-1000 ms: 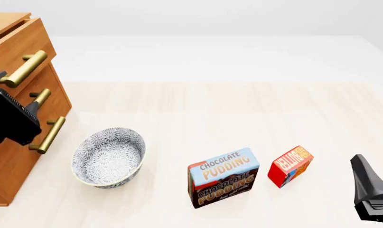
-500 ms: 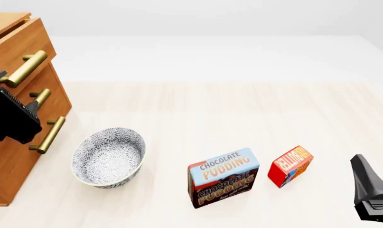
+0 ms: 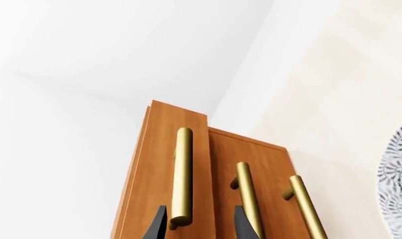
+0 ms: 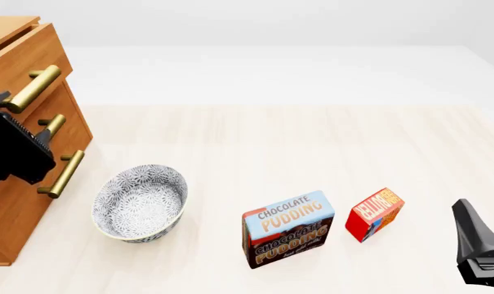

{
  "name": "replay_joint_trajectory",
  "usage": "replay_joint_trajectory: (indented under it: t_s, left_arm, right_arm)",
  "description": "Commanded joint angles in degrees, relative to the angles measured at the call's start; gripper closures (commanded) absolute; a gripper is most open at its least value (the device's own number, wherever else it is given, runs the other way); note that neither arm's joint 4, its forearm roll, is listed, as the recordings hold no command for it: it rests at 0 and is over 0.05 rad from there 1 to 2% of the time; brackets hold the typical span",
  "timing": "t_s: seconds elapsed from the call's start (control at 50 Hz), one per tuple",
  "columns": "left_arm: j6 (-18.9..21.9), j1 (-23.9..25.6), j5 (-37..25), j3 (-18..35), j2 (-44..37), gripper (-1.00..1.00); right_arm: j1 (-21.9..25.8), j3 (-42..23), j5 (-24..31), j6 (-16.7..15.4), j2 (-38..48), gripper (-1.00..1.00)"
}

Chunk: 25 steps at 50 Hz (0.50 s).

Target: Put the butter at the back in the top drawer of the cabinet and close it.

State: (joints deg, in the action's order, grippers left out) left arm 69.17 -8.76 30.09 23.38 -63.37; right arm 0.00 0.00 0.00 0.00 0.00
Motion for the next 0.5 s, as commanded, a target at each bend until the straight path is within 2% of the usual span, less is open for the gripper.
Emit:
replay_joint_trajectory:
  t_s: [0.02, 0.5]
  left_arm:
    - [-0.1, 0.0, 0.2, 0.3, -0.6, -1.00]
    - [-0.1, 0.5, 1.2, 0.6, -1.4, -1.00]
  right_arm:
    - [0.0, 0.0, 0.0, 0.0, 0.0, -1.00]
    - [0.0, 0.0, 0.0, 0.0, 0.0, -1.00]
